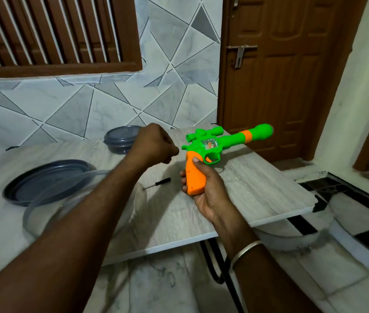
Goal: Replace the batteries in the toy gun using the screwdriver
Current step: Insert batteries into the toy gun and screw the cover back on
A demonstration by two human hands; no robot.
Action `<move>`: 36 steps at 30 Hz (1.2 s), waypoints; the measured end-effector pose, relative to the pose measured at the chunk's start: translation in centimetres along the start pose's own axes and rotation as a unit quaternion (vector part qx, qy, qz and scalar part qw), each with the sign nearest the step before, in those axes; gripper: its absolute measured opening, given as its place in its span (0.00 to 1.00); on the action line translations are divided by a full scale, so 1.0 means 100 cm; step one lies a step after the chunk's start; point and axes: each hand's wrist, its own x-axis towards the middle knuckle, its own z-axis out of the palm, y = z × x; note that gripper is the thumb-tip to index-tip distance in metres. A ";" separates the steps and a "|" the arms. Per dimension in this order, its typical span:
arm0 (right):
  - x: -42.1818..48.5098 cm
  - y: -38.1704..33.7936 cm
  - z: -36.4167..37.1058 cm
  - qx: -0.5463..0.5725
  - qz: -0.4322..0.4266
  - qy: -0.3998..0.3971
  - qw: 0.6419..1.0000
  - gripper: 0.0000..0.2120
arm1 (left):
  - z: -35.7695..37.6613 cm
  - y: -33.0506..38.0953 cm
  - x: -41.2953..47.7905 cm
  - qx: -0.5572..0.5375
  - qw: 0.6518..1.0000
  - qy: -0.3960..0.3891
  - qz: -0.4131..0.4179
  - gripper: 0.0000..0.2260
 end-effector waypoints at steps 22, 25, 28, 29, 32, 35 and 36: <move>-0.009 0.001 -0.003 0.015 -0.028 0.030 0.999 0.10 | 0.038 -0.013 -0.056 -0.098 0.988 0.000 0.123 0.03; -0.009 0.002 -0.003 0.006 -0.028 0.029 0.999 0.12 | 0.039 -0.017 -0.057 -0.076 0.987 0.012 0.142 0.03; -0.009 0.001 -0.004 -0.003 -0.026 0.030 0.999 0.12 | 0.040 -0.021 -0.057 -0.083 0.984 0.015 0.155 0.04; -0.009 0.001 -0.005 -0.005 -0.024 0.029 0.999 0.12 | 0.040 -0.022 -0.058 -0.089 0.983 0.014 0.159 0.04; -0.010 -0.004 -0.007 -0.001 -0.006 0.021 1.000 0.12 | 0.040 -0.021 -0.061 -0.100 0.979 0.007 0.180 0.03; -0.012 -0.010 -0.013 -0.016 0.013 0.007 1.000 0.13 | 0.041 -0.021 -0.066 -0.104 0.971 -0.003 0.215 0.03; -0.012 -0.012 -0.014 -0.023 0.018 0.004 1.000 0.13 | 0.042 -0.021 -0.066 -0.095 0.969 0.000 0.229 0.03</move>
